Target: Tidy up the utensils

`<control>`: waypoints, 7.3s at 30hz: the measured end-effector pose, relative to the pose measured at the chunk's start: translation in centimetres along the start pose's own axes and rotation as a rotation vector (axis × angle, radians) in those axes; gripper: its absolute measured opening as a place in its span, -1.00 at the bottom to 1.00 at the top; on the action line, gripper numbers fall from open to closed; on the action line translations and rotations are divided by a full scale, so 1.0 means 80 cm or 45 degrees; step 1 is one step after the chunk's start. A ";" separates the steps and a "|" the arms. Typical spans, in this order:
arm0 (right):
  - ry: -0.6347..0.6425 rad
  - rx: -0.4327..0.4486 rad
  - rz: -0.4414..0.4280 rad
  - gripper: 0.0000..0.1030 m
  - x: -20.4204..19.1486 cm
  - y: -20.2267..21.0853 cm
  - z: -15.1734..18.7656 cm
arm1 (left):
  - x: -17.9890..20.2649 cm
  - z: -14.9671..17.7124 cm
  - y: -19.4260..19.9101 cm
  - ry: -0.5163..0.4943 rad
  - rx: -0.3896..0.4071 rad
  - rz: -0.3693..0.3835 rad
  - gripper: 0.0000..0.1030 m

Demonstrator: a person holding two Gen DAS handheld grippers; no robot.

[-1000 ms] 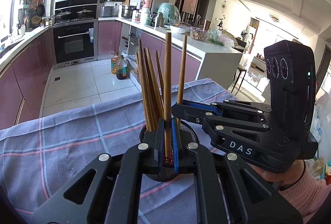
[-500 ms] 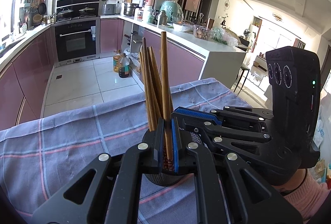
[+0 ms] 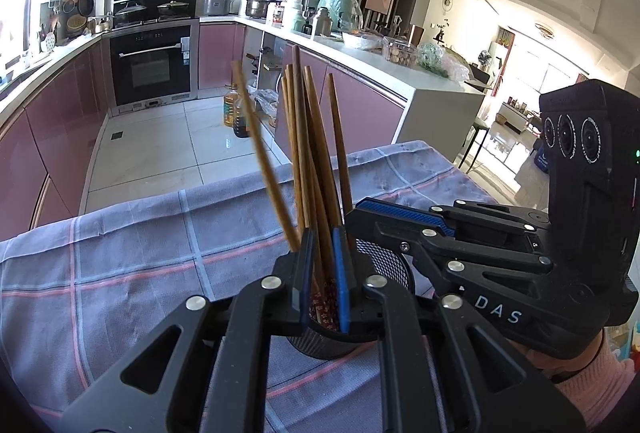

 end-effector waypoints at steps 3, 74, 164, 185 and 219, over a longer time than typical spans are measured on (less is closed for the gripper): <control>-0.006 0.005 -0.002 -0.69 0.000 0.002 0.003 | -0.004 0.002 0.003 0.005 0.019 -0.015 -0.38; 0.140 0.454 0.326 0.87 -0.116 0.118 0.066 | -0.047 0.122 0.258 0.113 0.701 -0.561 0.89; 0.130 0.455 0.427 0.87 -0.114 0.131 0.067 | -0.044 0.133 0.247 0.117 0.672 -0.602 0.89; 0.127 0.449 0.425 0.87 -0.113 0.127 0.068 | -0.044 0.136 0.247 0.116 0.670 -0.605 0.89; 0.121 0.449 0.428 0.87 -0.111 0.126 0.070 | -0.044 0.135 0.246 0.114 0.663 -0.604 0.89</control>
Point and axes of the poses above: each gripper's, at about its wrist camera, not at the fingertips, and y roughly against the way its jaws point, x to its right, z to its underside, the point moved 5 cm from there along -y, roughly the way its jaws point, and after that the axes turned 9 degrees about y, right-handed, at the moved point
